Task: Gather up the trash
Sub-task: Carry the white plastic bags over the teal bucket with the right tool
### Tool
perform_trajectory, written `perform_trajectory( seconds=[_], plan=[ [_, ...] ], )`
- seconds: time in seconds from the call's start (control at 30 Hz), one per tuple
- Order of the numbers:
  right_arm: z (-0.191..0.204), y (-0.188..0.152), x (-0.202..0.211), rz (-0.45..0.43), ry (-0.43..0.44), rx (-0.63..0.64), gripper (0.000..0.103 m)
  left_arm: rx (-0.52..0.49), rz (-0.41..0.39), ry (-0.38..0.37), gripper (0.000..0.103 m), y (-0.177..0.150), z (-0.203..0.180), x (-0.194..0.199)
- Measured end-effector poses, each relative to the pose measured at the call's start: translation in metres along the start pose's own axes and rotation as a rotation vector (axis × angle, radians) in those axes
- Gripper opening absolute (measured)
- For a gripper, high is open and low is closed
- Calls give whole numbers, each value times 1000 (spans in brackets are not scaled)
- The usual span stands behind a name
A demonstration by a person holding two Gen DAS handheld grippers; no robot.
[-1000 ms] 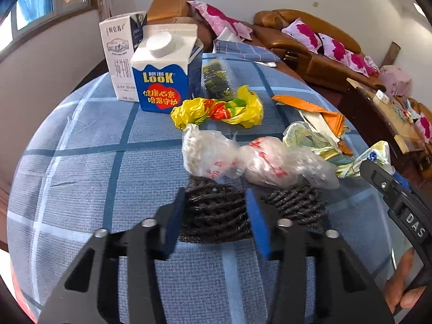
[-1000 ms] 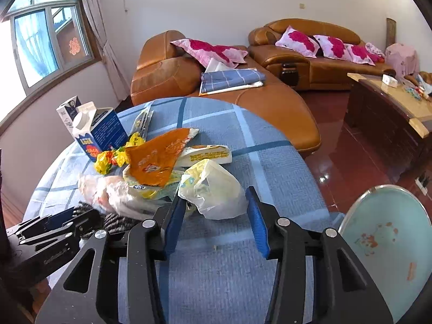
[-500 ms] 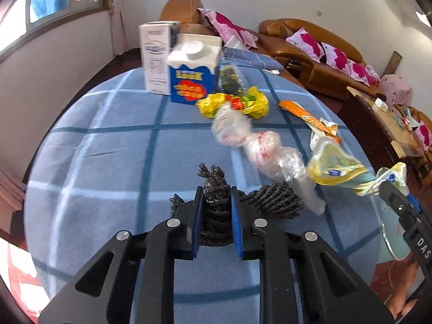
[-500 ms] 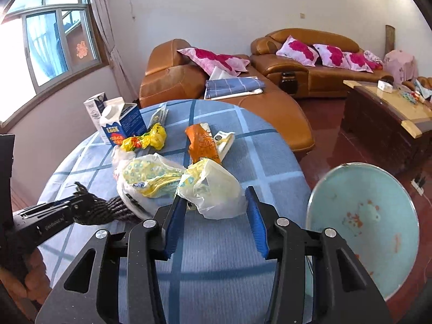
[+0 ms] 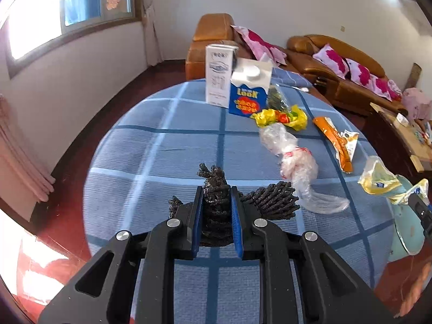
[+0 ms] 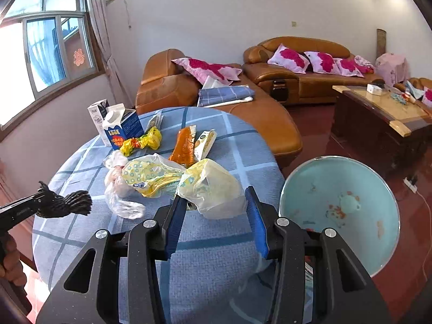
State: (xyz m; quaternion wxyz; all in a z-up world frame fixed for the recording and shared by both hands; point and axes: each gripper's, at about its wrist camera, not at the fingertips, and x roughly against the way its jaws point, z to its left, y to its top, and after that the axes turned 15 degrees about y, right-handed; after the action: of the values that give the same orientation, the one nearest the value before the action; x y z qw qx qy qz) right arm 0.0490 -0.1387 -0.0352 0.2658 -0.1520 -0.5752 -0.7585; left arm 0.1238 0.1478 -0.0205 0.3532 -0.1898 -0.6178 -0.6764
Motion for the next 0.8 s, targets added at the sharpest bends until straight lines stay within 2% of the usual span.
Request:
perform_trajectory(
  seconds=[0.17,0.33,0.8],
  plan=[
    [2,-1,14,-35,-14,12,45,29,-30,10,19,2,7,15],
    [0,-5,27,-65,-31,11,45,22,-52,-3,19,0,-2,30],
    [-21,-17,54,-99,-72,-29,45,-74,-88,-34,19,-13,-55,61]
  ],
)
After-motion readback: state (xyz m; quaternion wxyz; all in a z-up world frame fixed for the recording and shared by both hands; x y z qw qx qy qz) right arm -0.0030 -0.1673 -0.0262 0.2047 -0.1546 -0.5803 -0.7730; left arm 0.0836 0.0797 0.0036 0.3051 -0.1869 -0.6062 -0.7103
